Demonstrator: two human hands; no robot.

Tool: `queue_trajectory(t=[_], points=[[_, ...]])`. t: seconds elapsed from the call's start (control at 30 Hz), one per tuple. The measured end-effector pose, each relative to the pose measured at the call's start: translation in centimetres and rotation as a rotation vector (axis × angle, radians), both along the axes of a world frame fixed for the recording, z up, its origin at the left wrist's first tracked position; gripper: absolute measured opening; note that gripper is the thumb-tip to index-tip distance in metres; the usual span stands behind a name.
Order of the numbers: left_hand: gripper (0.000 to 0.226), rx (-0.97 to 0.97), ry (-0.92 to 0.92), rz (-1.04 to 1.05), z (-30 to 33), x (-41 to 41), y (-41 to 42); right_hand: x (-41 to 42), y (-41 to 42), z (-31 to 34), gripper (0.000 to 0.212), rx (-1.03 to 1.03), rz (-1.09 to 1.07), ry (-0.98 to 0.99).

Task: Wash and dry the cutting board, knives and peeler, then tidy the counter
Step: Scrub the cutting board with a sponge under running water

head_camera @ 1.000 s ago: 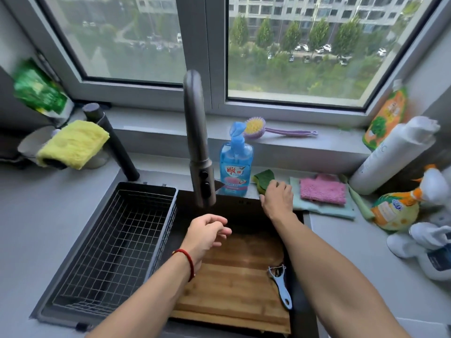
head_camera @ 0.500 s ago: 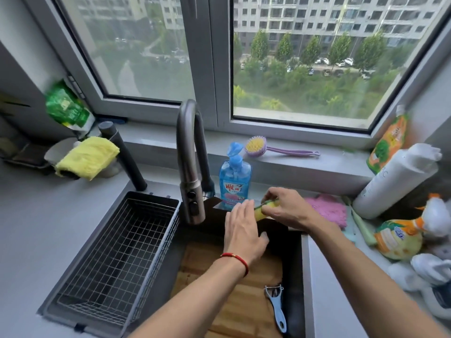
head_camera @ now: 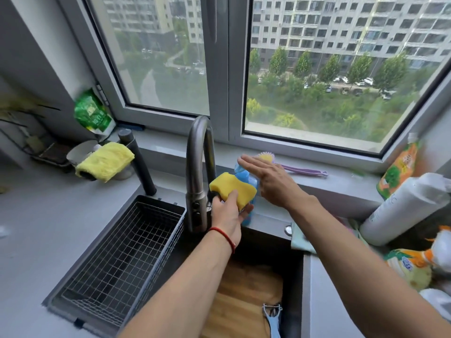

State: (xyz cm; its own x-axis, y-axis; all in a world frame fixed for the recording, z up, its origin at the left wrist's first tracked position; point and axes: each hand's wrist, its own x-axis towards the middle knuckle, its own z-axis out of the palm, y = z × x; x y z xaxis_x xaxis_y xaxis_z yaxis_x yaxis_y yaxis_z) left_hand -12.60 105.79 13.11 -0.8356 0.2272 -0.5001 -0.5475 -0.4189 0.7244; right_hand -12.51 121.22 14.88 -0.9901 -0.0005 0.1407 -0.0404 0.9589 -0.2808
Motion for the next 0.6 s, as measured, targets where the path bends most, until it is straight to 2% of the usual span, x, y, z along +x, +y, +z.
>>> queue_trajectory(t=[0.1, 0.6], points=[[0.043, 0.015, -0.017, 0.012, -0.4, 0.1, 0.1, 0.2, 0.2, -0.1, 0.082, 0.043, 0.001, -0.015], [0.05, 0.054, -0.016, 0.063, 0.0, 1.0, 0.3, 0.9, -1.3, -0.5, 0.087, -0.032, -0.027, -0.01]])
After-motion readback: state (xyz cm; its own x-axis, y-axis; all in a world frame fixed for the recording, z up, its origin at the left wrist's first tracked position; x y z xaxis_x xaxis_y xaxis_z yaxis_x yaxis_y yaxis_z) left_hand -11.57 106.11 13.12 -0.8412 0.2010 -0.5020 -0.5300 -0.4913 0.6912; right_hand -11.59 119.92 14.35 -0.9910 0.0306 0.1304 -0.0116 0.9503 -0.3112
